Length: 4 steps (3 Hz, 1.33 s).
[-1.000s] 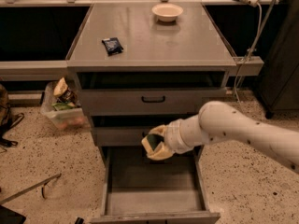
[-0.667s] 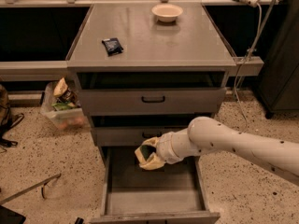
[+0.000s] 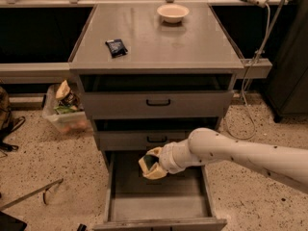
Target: Place sponge into bottom drawer
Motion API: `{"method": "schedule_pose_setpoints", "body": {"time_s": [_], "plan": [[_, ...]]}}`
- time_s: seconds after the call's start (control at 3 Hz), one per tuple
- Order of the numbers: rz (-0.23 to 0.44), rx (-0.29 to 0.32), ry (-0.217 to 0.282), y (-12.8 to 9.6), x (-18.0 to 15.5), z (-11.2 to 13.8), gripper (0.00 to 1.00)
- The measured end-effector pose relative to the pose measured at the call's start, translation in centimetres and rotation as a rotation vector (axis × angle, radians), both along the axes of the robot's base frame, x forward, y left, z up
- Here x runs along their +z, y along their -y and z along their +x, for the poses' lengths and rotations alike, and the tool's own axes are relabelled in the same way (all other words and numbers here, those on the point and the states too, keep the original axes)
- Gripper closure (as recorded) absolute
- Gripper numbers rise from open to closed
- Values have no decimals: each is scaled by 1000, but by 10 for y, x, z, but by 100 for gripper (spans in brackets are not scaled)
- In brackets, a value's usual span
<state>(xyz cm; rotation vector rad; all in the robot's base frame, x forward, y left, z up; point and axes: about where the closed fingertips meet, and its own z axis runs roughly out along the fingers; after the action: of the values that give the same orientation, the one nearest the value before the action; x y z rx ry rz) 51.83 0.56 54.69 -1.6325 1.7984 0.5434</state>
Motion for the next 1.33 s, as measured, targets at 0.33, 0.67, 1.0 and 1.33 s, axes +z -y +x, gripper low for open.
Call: {"method": "schedule_pose_setpoints", "body": {"time_s": [0.33,0.67,1.0,1.33], "plan": [[-24,-15,-32,-5,-91,-15,100],[-19,-70,-50,-19,-179,-18,100],[42,-193,-22,-34,-241,2,100],[124,-290,7,-48,-285,30,100]]}}
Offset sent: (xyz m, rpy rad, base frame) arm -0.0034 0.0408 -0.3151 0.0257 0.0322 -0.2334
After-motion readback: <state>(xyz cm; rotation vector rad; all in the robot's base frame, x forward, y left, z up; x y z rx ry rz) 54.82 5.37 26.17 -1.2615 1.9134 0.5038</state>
